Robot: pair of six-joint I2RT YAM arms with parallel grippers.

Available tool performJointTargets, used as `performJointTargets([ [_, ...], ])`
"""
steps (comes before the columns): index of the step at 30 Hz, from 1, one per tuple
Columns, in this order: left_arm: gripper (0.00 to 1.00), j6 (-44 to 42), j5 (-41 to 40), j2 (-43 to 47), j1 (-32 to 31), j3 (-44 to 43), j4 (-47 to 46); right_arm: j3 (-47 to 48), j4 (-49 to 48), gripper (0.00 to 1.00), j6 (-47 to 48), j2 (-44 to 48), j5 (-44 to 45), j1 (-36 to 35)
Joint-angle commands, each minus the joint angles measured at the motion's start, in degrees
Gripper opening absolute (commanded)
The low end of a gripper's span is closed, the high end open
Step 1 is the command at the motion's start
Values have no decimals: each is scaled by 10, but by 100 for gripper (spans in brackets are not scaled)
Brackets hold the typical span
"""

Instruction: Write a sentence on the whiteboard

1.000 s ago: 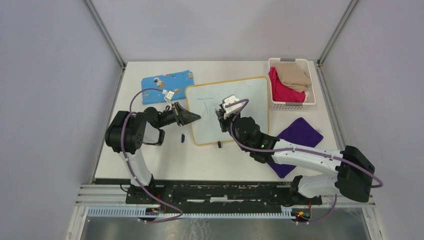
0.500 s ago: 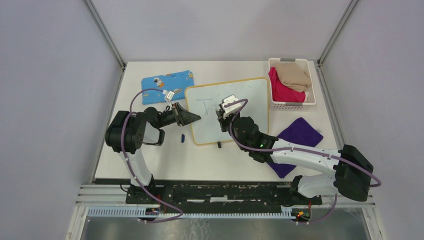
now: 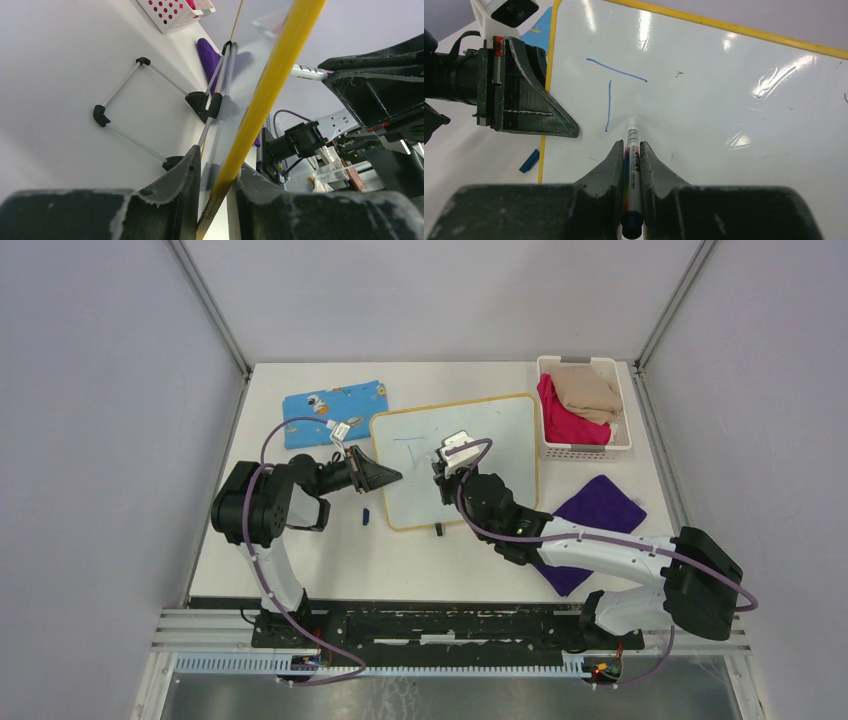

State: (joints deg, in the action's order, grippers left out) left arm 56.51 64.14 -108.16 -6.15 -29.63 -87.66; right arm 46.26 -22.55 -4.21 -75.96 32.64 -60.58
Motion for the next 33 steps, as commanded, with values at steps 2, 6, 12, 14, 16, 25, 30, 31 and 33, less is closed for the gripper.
performJointTargets([
  [2, 26, 16, 14, -2, -2, -3, -119, 23, -22, 0, 1, -8, 23, 5],
  [6, 25, 16, 14, -2, -2, -3, -119, 24, -24, 0, 1, -10, 30, 6],
  [12, 24, 16, 14, -1, -2, -2, -119, 27, -25, 0, 3, -15, 30, 6],
  [14, 23, 16, 14, -1, -2, -3, -119, 29, -25, 0, 3, -17, 29, 6],
  [16, 23, 16, 14, -1, -2, -3, -119, 31, -25, 0, 3, -18, 28, 6],
  [25, 19, 16, 15, 0, -2, -2, -119, 41, -13, 0, 3, -32, 12, 7],
  [30, 17, 17, 14, -1, -2, -3, -119, 27, -8, 0, -1, -29, 9, 7],
  [31, 17, 17, 14, -1, -2, -3, -119, 24, -5, 0, -1, -27, 8, 7],
  [33, 16, 17, 14, 0, -2, -3, -119, 14, -4, 0, -2, -22, 9, 7],
])
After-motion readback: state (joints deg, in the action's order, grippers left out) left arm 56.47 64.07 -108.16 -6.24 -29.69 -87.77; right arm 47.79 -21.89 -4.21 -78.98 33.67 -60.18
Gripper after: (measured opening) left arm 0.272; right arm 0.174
